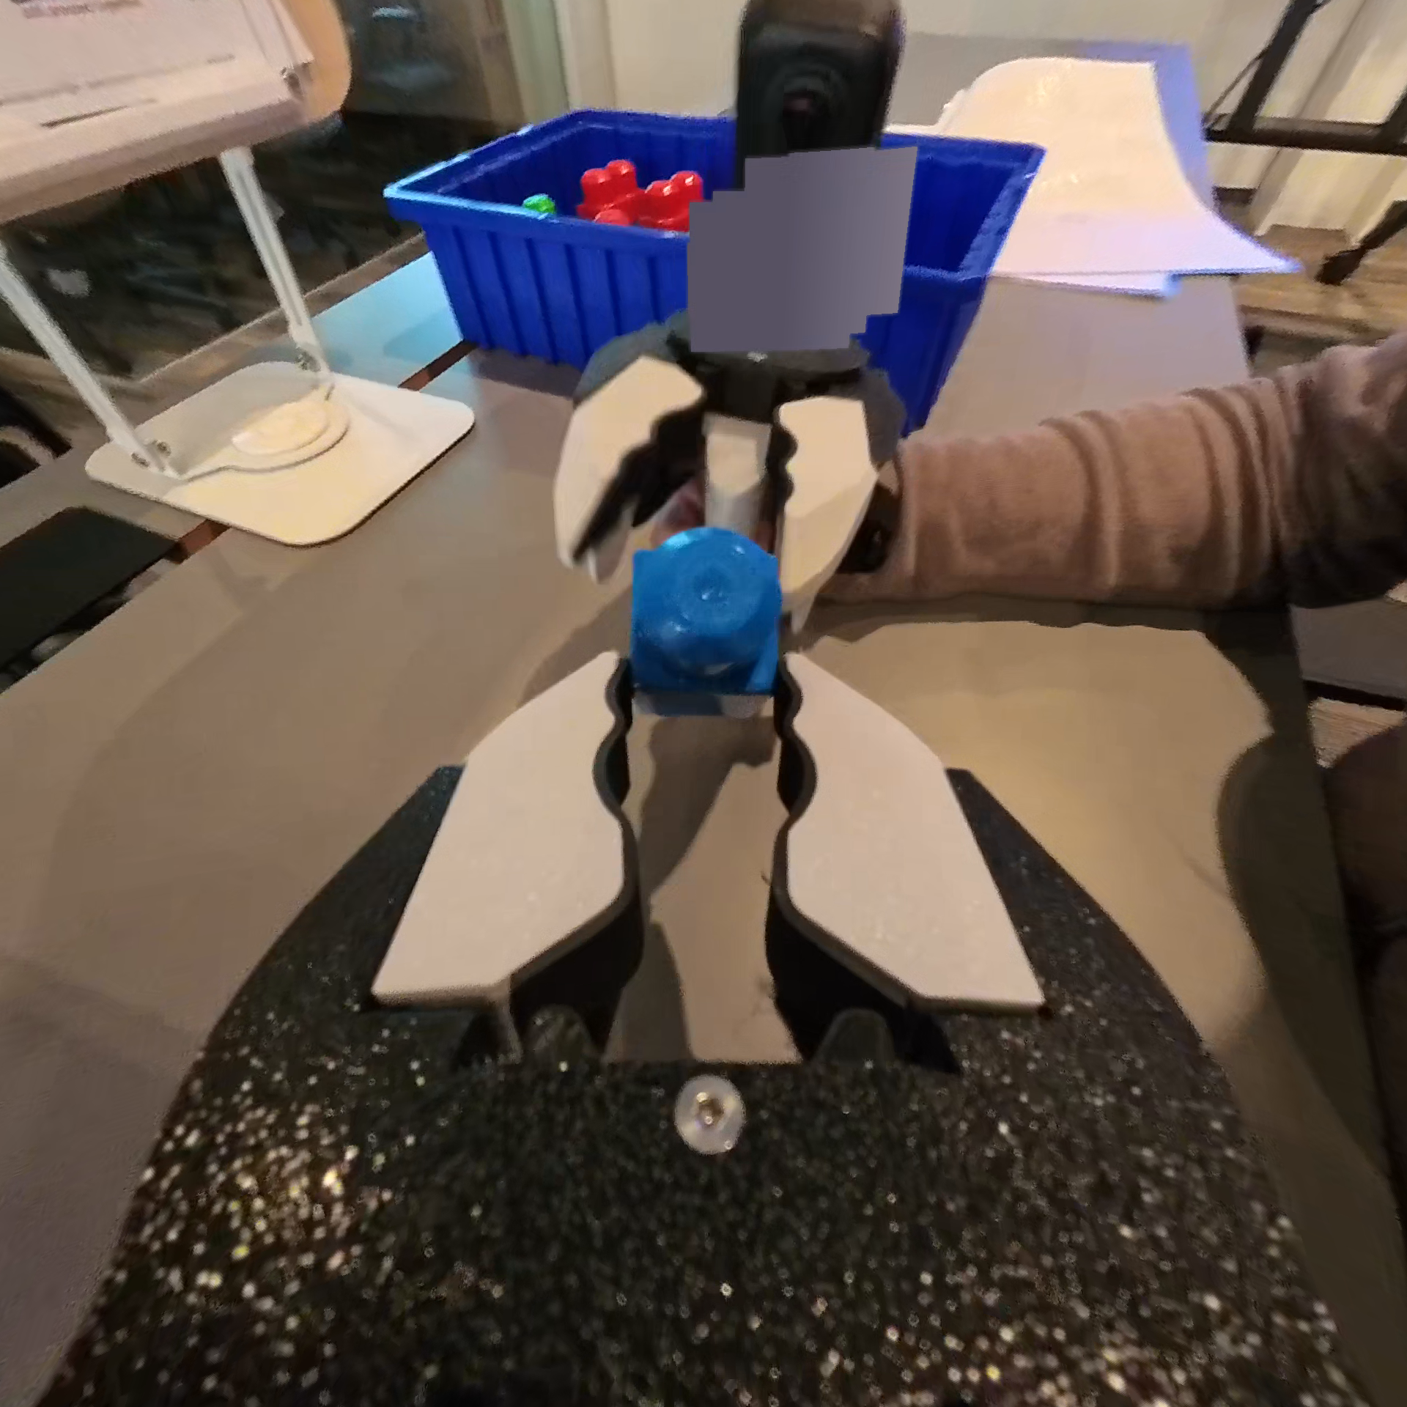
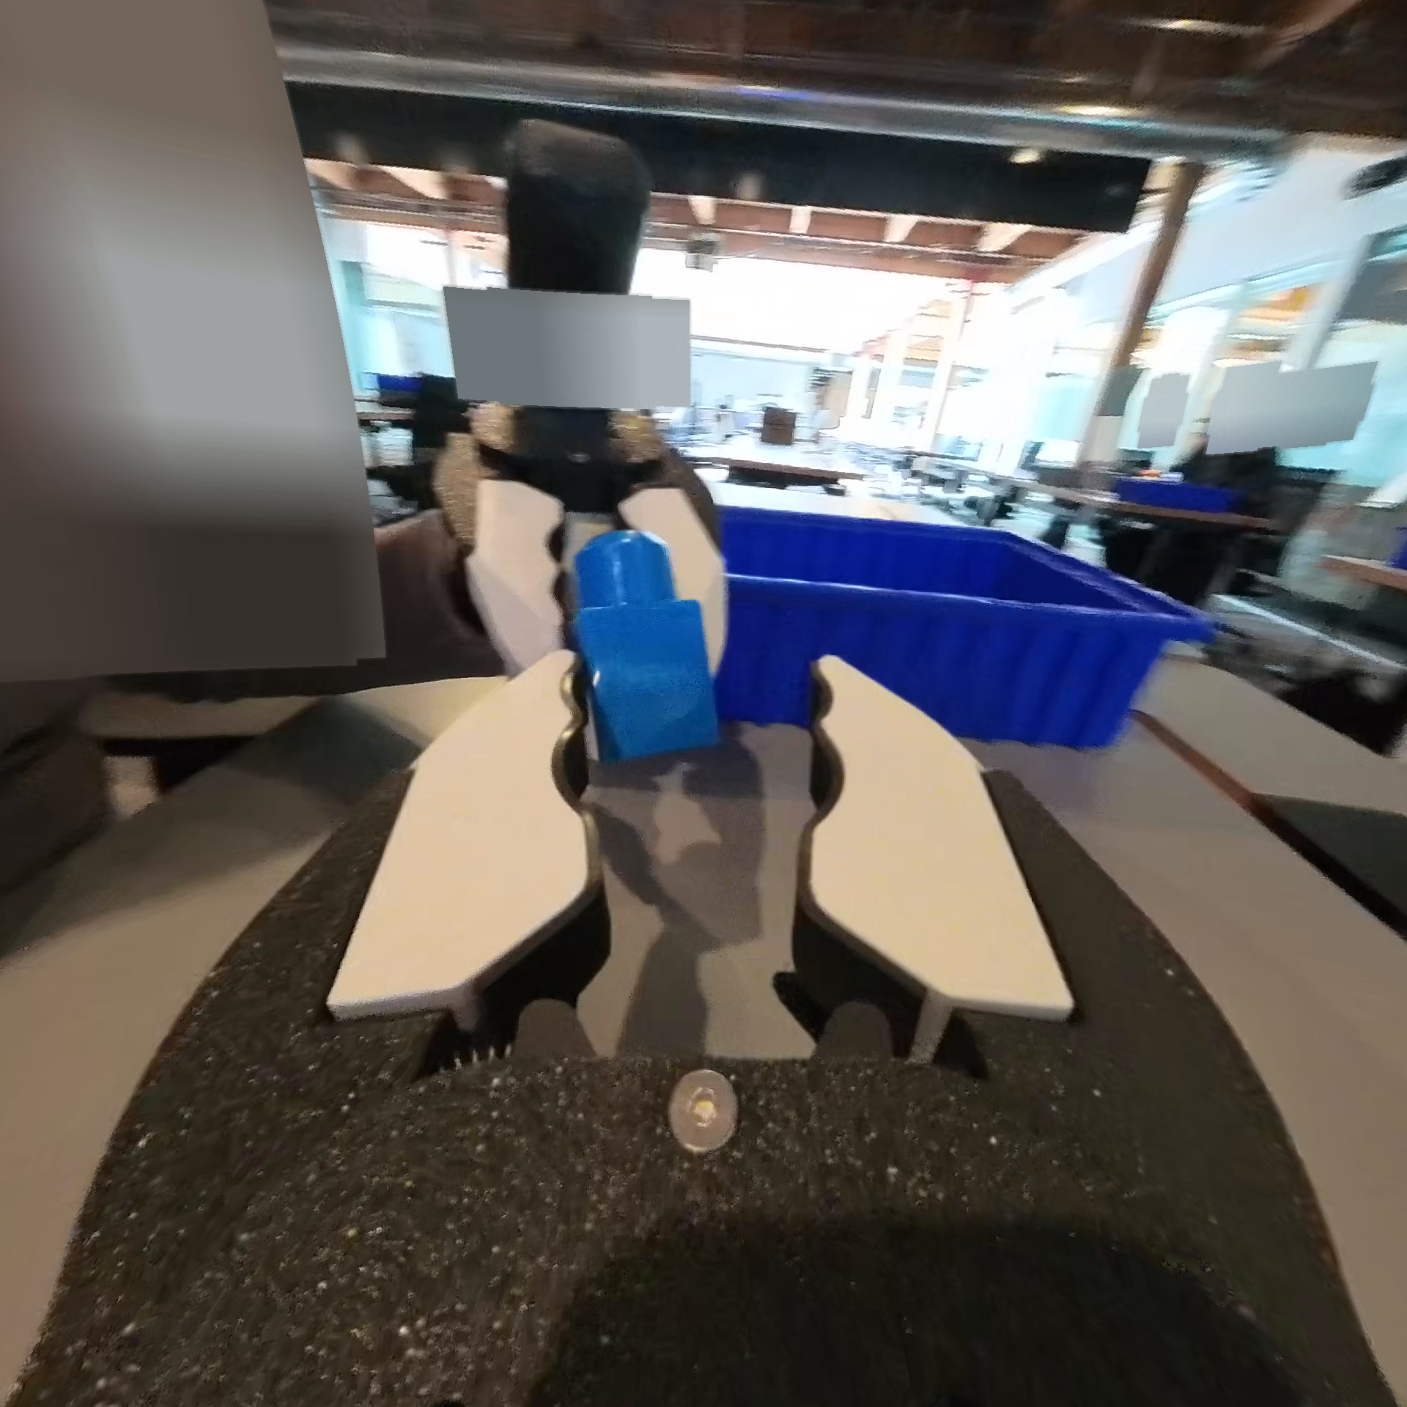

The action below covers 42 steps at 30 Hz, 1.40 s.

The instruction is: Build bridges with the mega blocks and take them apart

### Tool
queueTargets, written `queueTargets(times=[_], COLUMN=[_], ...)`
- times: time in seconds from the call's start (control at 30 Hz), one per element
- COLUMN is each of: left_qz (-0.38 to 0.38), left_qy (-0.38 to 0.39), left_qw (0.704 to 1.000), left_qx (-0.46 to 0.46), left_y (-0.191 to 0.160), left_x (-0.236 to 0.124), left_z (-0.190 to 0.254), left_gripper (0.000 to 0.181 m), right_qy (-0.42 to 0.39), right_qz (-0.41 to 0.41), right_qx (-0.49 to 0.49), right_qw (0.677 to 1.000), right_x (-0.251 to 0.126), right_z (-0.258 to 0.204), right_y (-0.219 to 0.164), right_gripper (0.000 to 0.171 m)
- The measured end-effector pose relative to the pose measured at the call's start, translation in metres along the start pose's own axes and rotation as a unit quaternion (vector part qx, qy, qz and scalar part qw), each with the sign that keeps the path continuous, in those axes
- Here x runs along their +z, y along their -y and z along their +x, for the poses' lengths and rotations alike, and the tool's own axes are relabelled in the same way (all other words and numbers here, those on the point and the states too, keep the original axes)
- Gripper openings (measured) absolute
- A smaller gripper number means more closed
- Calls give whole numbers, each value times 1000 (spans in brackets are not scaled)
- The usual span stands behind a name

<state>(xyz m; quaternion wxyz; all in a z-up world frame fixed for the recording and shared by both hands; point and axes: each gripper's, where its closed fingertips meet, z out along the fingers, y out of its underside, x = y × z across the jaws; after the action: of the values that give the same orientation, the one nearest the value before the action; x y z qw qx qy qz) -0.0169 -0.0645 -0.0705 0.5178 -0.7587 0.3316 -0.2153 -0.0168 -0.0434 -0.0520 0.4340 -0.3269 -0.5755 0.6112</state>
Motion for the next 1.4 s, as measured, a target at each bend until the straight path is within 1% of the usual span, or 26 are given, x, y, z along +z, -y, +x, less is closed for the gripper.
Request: queueTargets(times=[0.03, 0.07, 0.13, 0.23, 0.3, 0.33, 0.43, 0.57, 0.67, 0.8, 1.03, 1.1, 1.2, 1.4], left_qz=[-13, -34, -72, -125, -158, -172, -208, -253, -267, -235, -205, -199, -201, -194], left_qy=[12, 18, 18, 1, -16, -25, -45, -63, -82, -124, -127, -128, -132, -123], left_qw=[1000, 999, 997, 992, 987, 985, 977, 964, 957, 962, 967, 969, 968, 969], left_qx=[-6, -6, -8, -13, -12, -10, 8, 60, 75, 62, 79, 73, 69, 95], left_y=[-5, -12, -26, -43, -53, -56, -65, -80, -85, -79, -75, -74, -76, -75], left_x=[3, 7, 16, 26, 31, 33, 36, 37, 37, 40, 42, 42, 43, 47], left_z=[-4, -5, -5, -2, 0, 1, 1, 1, 3, 11, 3, 2, 3, 6], left_gripper=[35, 35, 35, 35, 35, 35, 35, 35, 36, 35, 36, 44, 50, 50], right_qy=[-35, -81, -160, -240, -282, -289, -284, -276, -271, -269, -265, -263, -261, -257], right_qz=[-3, -4, 10, 17, 8, 0, -13, -35, -45, -49, -44, -44, -44, -45], right_qx=[-9, -26, -62, -75, -82, -84, -77, -95, -99, -94, -85, -83, -80, -75], right_qw=[999, 996, 985, 968, 956, 954, 956, 956, 957, 957, 960, 960, 961, 962], right_x=[-6, -14, -31, -52, -61, -62, -59, -52, -49, -49, -49, -49, -48, -49], right_z=[10, 22, 40, 58, 69, 71, 71, 68, 66, 66, 66, 66, 66, 64], right_y=[-2, -4, 0, 6, 3, 0, -5, -11, -14, -15, -16, -16, -16, -17], right_gripper=[60, 52, 52, 55, 52, 51, 50, 49, 49, 48, 49, 49, 49, 50])
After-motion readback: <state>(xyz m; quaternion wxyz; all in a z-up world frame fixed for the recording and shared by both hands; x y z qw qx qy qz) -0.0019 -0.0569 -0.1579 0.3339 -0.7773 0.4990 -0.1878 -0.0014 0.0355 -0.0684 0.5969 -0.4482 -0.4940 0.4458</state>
